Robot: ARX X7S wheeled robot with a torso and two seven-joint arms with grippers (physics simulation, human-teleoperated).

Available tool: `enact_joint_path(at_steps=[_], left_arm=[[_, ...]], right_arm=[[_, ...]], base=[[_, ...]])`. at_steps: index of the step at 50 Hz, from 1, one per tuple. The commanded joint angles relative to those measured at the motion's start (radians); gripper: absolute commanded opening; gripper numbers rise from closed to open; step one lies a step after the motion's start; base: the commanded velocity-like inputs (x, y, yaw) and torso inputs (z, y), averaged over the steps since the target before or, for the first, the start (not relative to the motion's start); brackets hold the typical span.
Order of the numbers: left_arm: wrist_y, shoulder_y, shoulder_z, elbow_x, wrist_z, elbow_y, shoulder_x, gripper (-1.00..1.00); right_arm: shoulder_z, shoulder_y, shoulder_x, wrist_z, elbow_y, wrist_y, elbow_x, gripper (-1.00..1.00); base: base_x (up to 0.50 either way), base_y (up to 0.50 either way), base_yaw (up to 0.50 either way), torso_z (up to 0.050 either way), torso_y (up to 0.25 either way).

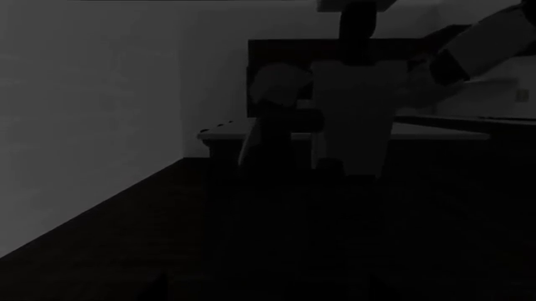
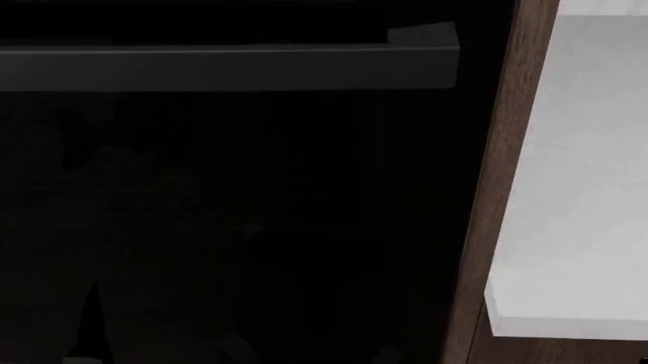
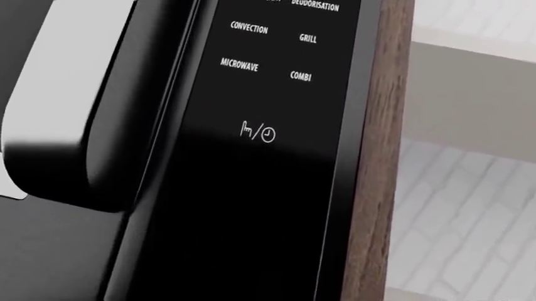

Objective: Press the start button on the microwave

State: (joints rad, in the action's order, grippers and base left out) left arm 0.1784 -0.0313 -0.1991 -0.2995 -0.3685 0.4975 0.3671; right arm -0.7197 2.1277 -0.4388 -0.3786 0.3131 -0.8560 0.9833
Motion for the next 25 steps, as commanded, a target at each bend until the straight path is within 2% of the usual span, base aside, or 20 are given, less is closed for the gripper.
enact_joint_path(at_steps=[1,25], left_arm=[[-0.004,0.003,0.017,0.022,0.015,-0.005,-0.017,1.0],[-0.009,-0.003,0.022,0.012,0.009,-0.006,-0.008,1.0]], right_arm=[[0.0,0.003,0.037,0.059,0.053,0.022,-0.05,-1.0],[-0.023,-0.004,0.079,0.116,0.191,0.088,-0.103,-1.0]], base=[[0.0,0.0,0.0,0.0,0.0],[0.0,0.0,0.0,0.0,0.0]])
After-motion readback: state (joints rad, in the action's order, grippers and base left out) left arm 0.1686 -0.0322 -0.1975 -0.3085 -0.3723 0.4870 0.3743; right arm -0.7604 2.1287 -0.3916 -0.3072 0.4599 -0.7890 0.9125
